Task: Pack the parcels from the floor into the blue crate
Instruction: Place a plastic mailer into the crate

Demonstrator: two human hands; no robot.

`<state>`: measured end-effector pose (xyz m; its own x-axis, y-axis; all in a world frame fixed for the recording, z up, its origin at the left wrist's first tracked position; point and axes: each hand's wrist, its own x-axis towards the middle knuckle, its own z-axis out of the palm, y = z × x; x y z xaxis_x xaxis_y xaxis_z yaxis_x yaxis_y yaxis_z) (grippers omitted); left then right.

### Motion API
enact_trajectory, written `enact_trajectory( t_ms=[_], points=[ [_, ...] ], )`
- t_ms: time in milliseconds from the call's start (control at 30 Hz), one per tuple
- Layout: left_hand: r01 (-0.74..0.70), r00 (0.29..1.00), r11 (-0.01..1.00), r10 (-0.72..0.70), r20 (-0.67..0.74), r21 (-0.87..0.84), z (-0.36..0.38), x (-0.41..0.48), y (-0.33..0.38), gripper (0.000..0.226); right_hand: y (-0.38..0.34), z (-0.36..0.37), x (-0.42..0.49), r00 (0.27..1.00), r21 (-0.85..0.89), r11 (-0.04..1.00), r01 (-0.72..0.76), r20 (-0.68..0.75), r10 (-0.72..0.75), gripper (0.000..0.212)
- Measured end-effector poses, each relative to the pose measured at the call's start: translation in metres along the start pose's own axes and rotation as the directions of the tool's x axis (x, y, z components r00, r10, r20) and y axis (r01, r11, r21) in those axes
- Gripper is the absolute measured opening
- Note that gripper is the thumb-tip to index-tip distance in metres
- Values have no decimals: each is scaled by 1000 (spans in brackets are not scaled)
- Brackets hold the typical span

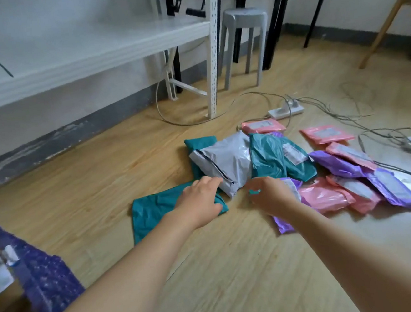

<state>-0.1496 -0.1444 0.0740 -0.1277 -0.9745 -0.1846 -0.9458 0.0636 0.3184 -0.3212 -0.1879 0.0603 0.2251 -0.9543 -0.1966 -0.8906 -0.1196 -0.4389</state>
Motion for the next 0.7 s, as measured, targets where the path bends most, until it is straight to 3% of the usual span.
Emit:
enact_trajectory(
  t_ms=[233, 367, 433, 500, 567, 700],
  points=[
    [-67, 992, 997, 71, 100, -36, 61, 64, 37, 72, 83, 26, 34, 972, 102, 967, -235, 22, 234, 36],
    [-96, 982, 994, 102, 157, -47, 94, 97, 50, 71, 134, 47, 58, 894, 282, 853, -438, 40, 446, 39],
    [-100, 977, 994, 108, 184, -53, 108, 111, 53, 71, 158, 57, 67, 819, 485, 697, -528, 76, 568, 38],
    [-95, 971, 994, 105, 214, -58, 120, 124, 53, 72, 178, 65, 74, 726, 705, 438, -558, 159, 669, 38],
    [-90, 965, 994, 102, 243, -60, 130, 134, 51, 72, 192, 72, 78, 657, 812, 215, -542, 250, 711, 45],
    [-73, 956, 995, 88, 279, -64, 146, 147, 46, 69, 213, 88, 89, 603, 880, -3, -475, 328, 727, 51]
  ],
)
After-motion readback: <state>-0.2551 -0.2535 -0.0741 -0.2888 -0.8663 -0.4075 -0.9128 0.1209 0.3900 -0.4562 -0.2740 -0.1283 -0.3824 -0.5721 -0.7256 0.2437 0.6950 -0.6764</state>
